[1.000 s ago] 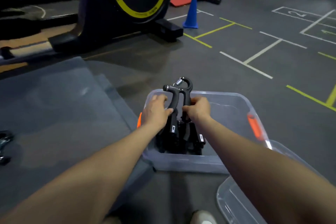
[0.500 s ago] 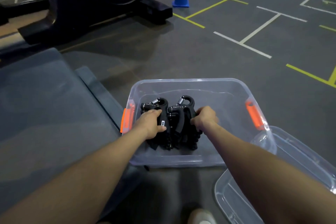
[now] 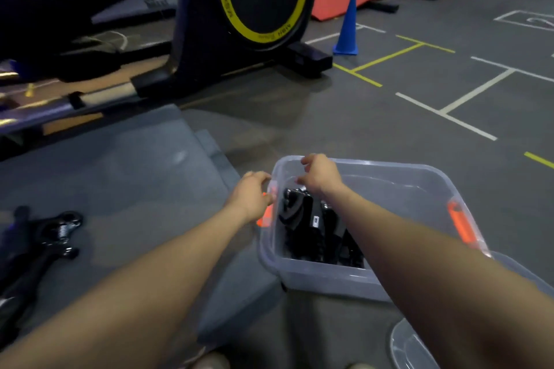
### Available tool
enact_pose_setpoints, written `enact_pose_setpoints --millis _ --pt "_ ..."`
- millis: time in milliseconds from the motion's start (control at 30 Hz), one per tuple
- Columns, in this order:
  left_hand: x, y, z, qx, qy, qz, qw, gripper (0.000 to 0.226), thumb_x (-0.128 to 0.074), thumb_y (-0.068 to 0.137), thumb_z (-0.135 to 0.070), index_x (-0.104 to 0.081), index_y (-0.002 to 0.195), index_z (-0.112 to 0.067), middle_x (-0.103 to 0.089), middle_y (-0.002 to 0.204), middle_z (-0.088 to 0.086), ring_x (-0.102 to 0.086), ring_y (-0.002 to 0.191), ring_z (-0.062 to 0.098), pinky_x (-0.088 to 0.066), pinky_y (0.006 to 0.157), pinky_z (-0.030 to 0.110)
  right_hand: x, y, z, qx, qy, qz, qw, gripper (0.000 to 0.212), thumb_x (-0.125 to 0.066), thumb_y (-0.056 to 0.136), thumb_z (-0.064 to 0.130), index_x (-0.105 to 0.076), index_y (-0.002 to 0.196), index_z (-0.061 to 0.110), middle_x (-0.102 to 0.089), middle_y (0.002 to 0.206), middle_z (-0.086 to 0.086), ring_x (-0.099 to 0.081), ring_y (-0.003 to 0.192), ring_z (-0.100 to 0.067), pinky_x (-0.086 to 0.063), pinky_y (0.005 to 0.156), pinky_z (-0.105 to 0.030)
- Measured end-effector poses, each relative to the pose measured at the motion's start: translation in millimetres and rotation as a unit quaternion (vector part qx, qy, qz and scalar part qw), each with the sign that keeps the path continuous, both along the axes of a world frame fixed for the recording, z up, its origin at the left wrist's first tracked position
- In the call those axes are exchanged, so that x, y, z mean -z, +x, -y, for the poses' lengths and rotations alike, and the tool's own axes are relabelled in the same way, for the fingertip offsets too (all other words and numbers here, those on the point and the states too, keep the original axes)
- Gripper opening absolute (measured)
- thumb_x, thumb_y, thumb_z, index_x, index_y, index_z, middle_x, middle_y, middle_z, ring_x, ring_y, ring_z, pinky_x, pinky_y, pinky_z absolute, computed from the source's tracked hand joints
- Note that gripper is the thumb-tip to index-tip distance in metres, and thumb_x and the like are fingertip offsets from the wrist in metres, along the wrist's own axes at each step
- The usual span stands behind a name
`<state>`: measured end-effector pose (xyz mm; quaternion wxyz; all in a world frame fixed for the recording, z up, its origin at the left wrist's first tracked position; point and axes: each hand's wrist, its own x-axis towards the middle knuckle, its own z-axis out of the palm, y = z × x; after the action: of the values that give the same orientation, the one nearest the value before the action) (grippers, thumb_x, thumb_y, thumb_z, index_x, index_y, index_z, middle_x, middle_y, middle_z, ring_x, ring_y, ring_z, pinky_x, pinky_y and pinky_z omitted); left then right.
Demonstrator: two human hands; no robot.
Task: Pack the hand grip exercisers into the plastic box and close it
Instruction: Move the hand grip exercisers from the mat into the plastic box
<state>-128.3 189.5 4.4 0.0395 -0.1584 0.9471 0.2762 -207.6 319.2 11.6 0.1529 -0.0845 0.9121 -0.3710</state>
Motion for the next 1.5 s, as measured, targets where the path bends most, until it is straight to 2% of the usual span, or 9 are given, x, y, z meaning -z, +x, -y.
enact_pose_setpoints --millis 267,400,600,700,767,867,933,1167,1500 --pt "-118.1 106.3 115.8 -0.150 -0.005 -0.079 0.986 0.053 -0.064 0.086 -0.020 -0.046 0.134 -0.009 -0.050 0.137 0.011 -0.052 0.123 0.026 -0.042 0.103 0.034 -96.7 77.0 125.9 -0.137 -0.047 -0.058 0.988 0.055 -0.075 0.076 0.018 -0.054 0.127 0.009 -0.062 0.125 -0.014 -0.059 0.115 -0.027 -0.047 0.099 -0.033" --pt "-137.4 178.2 162.1 -0.233 0.018 -0.119 0.965 0.051 -0.067 0.084 -0.017 -0.049 0.131 -0.007 -0.055 0.133 0.010 -0.054 0.120 0.025 -0.041 0.104 0.033 -121.6 132.4 182.8 -0.186 -0.066 -0.047 0.979 0.055 -0.075 0.077 0.014 -0.054 0.127 0.007 -0.061 0.125 -0.014 -0.059 0.115 -0.028 -0.047 0.098 -0.035" --pt "-86.5 278.3 221.0 -0.346 0.089 -0.126 0.926 0.050 -0.073 0.076 -0.010 -0.055 0.123 -0.003 -0.062 0.121 0.013 -0.059 0.110 0.027 -0.043 0.100 0.032 -94.5 204.1 258.7 -0.252 -0.056 -0.006 0.966 0.051 -0.074 0.078 0.012 -0.055 0.125 0.005 -0.063 0.121 -0.013 -0.060 0.112 -0.026 -0.045 0.094 -0.030" --pt "-52.3 315.9 244.5 -0.396 0.119 -0.117 0.903 0.054 -0.075 0.074 -0.008 -0.055 0.124 -0.003 -0.061 0.122 0.014 -0.058 0.113 0.027 -0.043 0.100 0.031 -65.0 229.8 288.3 -0.282 -0.042 0.015 0.958 0.050 -0.073 0.078 0.011 -0.055 0.124 0.003 -0.063 0.108 -0.010 -0.057 0.095 -0.021 -0.044 0.088 -0.026" --pt "-31.6 333.2 254.2 -0.418 0.121 -0.100 0.895 0.055 -0.077 0.073 -0.012 -0.055 0.124 -0.006 -0.060 0.122 0.012 -0.058 0.112 0.026 -0.042 0.098 0.027 -47.3 242.8 302.4 -0.293 -0.038 0.030 0.955 0.050 -0.073 0.078 0.010 -0.056 0.124 0.003 -0.058 0.099 -0.007 -0.054 0.092 -0.017 -0.044 0.090 -0.027" --pt "0.0 346.3 262.1 -0.433 0.147 -0.076 0.886 0.058 -0.079 0.071 -0.013 -0.055 0.124 -0.008 -0.059 0.123 0.010 -0.057 0.112 0.023 -0.040 0.095 0.023 -21.0 256.1 319.0 -0.308 -0.019 0.066 0.949 0.050 -0.073 0.079 0.008 -0.054 0.125 0.002 -0.061 0.105 -0.010 -0.058 0.098 -0.022 -0.044 0.093 -0.028" --pt "17.5 348.5 262.7 -0.440 0.169 -0.070 0.879 0.061 -0.081 0.068 -0.012 -0.055 0.124 -0.009 -0.060 0.124 0.009 -0.057 0.113 0.022 -0.041 0.098 0.025 -3.7 260.4 327.0 -0.314 -0.010 0.078 0.946 0.050 -0.073 0.078 0.008 -0.055 0.124 0.002 -0.057 0.098 -0.007 -0.054 0.092 -0.018 -0.045 0.093 -0.030" --pt "53.3 340.5 253.5 -0.409 0.178 -0.032 0.895 0.072 -0.082 0.066 -0.009 -0.049 0.130 -0.007 -0.053 0.129 0.008 -0.052 0.121 0.020 -0.039 0.102 0.026 37.0 259.8 339.1 -0.305 0.001 0.106 0.946 0.051 -0.075 0.076 0.008 -0.056 0.123 0.002 -0.054 0.094 -0.004 -0.051 0.089 -0.016 -0.045 0.093 -0.032" --pt "56.5 335.7 250.5 -0.442 0.133 -0.027 0.887 0.058 -0.067 0.072 -0.004 -0.057 0.128 -0.019 -0.063 0.126 0.002 -0.060 0.117 0.020 -0.047 0.101 0.031 48.4 255.4 337.4 -0.293 -0.012 0.132 0.947 0.050 -0.075 0.076 0.006 -0.055 0.122 0.002 -0.054 0.083 -0.002 -0.050 0.086 -0.017 -0.038 0.079 -0.023"
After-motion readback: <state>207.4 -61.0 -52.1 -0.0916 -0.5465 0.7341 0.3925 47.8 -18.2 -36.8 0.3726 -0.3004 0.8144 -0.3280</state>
